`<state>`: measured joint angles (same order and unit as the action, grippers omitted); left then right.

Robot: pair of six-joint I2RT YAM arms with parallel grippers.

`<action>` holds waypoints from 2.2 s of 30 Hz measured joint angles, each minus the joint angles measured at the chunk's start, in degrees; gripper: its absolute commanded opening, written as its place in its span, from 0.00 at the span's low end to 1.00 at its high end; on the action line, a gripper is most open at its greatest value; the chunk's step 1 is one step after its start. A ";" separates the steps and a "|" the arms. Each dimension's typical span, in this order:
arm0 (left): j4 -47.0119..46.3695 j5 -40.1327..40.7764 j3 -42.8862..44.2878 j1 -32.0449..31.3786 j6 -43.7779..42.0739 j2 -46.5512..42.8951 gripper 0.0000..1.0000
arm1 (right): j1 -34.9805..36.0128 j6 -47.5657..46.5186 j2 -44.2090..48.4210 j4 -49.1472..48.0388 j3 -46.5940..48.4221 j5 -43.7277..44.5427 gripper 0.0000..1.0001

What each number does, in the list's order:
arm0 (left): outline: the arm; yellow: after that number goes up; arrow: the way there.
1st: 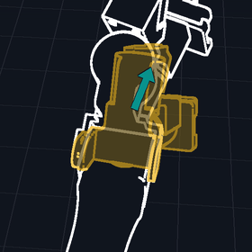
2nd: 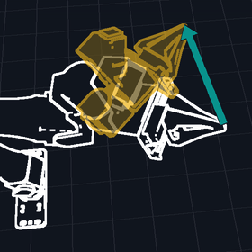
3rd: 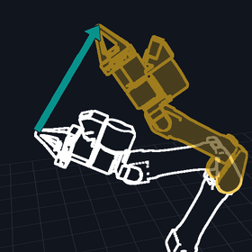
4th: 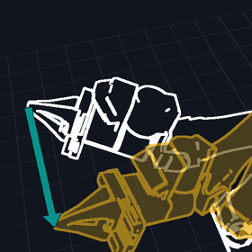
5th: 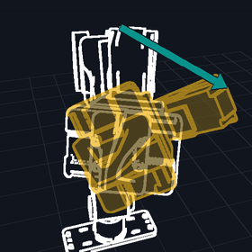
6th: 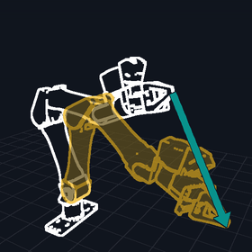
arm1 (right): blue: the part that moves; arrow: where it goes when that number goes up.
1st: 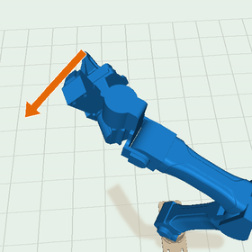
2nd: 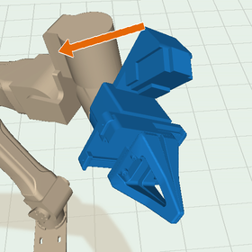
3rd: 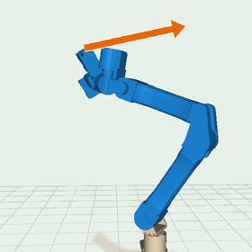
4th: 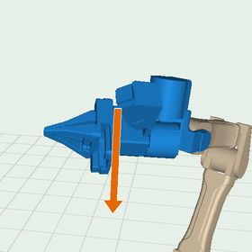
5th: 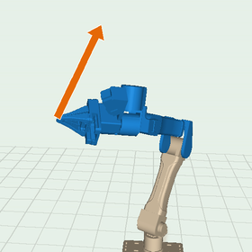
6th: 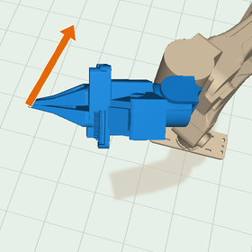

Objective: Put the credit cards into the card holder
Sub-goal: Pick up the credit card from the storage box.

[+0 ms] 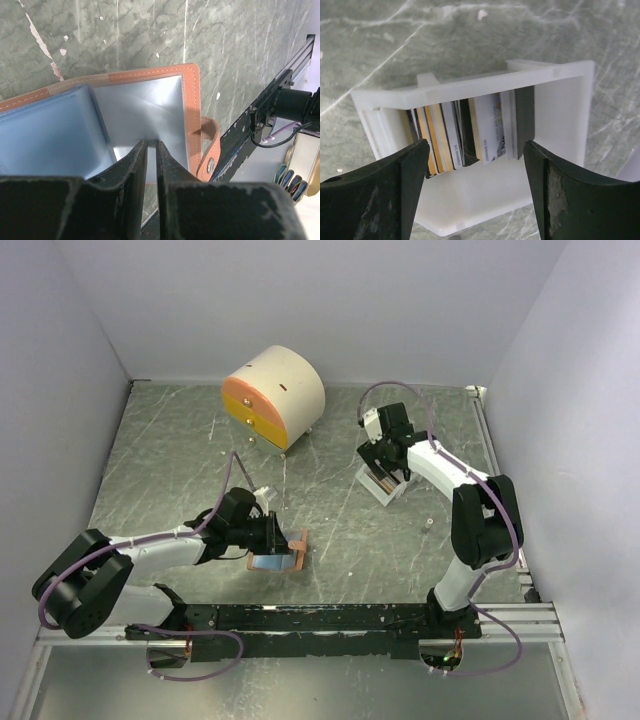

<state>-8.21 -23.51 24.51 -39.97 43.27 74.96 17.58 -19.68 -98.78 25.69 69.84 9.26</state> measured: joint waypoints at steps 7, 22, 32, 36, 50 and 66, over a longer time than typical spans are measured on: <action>0.04 0.00 0.02 -0.02 0.04 0.07 0.23 | 0.00 -5.88 0.11 -1.03 -4.07 -2.93 0.84; -0.66 0.00 0.02 -0.28 0.79 1.88 0.23 | 2.34 -9.38 -4.24 -8.15 -5.70 7.28 0.86; -1.66 0.00 0.02 -0.79 1.40 2.86 0.23 | 3.26 -9.53 -2.49 -14.19 -7.89 14.73 0.69; -1.97 0.00 0.02 -0.85 1.62 3.28 0.23 | 3.15 -9.64 -2.03 -15.76 -8.04 15.78 0.65; -2.73 -0.04 0.02 -1.14 1.75 3.43 0.23 | 2.86 -9.73 -2.36 -17.64 -8.04 16.09 0.52; -2.71 -0.02 0.00 -1.55 2.19 2.49 0.23 | 1.14 -9.29 -4.26 -18.75 -8.04 14.51 0.46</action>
<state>-10.92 -23.53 24.51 -41.52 45.45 77.45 18.72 -28.97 -103.04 6.94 61.80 23.77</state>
